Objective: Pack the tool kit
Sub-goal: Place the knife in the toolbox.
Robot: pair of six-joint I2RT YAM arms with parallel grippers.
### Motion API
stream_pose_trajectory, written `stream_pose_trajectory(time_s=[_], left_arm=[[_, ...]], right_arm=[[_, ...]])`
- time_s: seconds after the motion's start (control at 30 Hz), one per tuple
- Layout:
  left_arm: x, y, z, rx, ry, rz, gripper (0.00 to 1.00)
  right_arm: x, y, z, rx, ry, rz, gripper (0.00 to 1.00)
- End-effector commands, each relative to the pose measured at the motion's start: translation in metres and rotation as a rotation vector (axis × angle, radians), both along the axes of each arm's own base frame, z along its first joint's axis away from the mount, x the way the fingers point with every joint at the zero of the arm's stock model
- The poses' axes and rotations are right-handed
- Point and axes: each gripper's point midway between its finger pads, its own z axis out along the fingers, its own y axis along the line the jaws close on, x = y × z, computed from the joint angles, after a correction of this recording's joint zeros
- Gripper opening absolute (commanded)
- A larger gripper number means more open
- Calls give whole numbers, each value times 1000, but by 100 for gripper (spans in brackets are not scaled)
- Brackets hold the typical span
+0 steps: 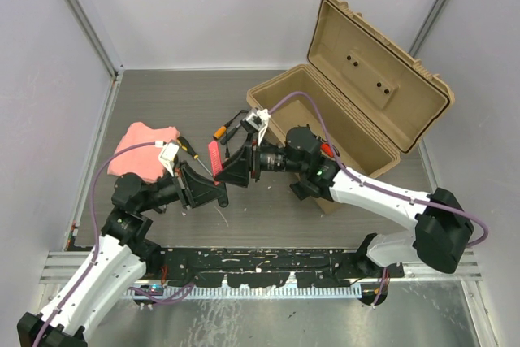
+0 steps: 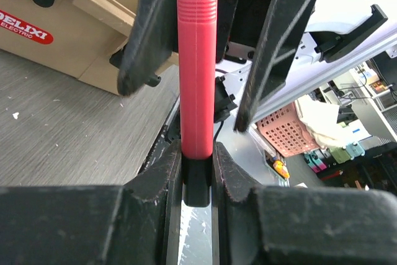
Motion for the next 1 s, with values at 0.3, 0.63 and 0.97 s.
stream_pose_trajectory(time_s=[0.3,0.63,0.97], left_arm=[[-13,3,34,-49,-113,-21,0],[-11,3,22,-27,-64,-9,10],[-1,9,0,102,-3,59,85]], right_arm=[[-21,12,48,147,-21,90,18],[-18,6,44,110,-35,17,1],[14,-8,28,-77,-149,-189,1]])
